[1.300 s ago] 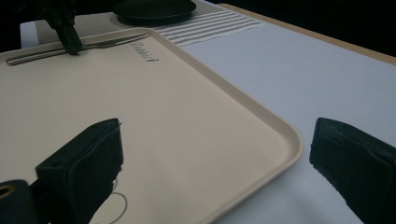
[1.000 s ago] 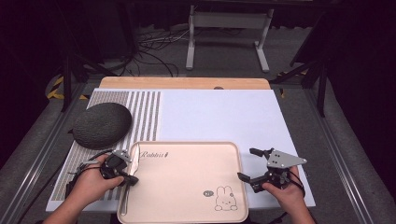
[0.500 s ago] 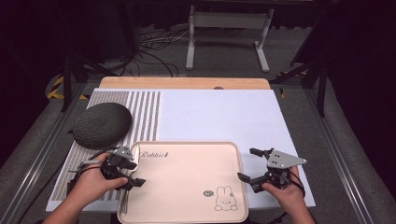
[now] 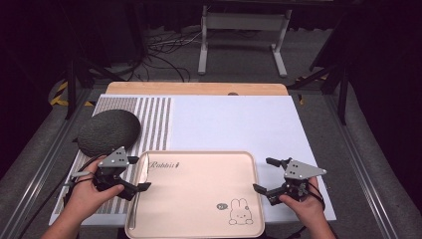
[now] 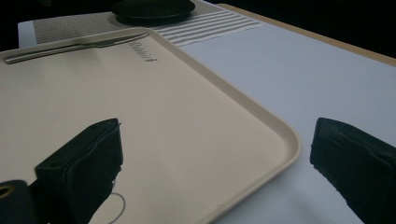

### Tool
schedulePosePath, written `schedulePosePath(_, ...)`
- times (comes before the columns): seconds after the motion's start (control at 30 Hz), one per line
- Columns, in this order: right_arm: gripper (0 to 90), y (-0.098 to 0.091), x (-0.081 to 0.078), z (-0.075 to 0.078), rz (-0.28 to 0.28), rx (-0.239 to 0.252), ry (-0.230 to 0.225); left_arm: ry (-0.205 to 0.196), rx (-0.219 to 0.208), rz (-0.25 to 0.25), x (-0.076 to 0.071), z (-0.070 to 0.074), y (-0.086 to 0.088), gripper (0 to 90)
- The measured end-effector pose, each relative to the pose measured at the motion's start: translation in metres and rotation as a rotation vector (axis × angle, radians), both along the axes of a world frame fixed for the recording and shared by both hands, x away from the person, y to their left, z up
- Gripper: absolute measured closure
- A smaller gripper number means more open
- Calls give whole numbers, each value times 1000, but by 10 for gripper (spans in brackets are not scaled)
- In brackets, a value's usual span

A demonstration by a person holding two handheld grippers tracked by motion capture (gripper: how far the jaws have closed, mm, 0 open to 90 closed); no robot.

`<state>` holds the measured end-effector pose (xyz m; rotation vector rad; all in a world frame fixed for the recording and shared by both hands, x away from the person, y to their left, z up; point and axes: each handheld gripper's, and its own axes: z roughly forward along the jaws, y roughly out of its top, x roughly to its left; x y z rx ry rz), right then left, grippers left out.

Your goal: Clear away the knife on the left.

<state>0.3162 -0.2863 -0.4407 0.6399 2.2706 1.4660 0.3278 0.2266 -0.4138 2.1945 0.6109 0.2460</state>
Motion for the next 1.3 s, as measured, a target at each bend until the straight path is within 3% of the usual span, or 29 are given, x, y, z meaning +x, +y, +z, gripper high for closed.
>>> schedulePosePath(0.1,37,0,0,0,-3,6,-3,-25,-18,1,-1,-1,6,55)
schedulePosePath(0.2,36,0,0,0,-3,8,-3,-54,-86,-6,-3,-2,13,50)
schedulePosePath(0.33,36,-1,0,1,-4,19,-7,-139,-139,-22,-8,-2,22,51)
schedulePosePath(0.63,34,-2,0,1,-8,30,-8,-215,-230,-6,-18,-12,42,38)
schedulePosePath(0.73,33,-2,0,1,-8,32,-8,-227,-261,0,-21,-16,48,35)
schedulePosePath(0.9,32,-3,0,2,-12,33,-8,-236,-268,19,-23,-25,56,36)
schedulePosePath(1.1,31,-3,0,1,-13,41,-9,-236,-309,47,-23,-44,71,33)
schedulePosePath(1.3,31,-5,0,0,-23,45,-8,-221,-304,82,-24,-55,82,39)
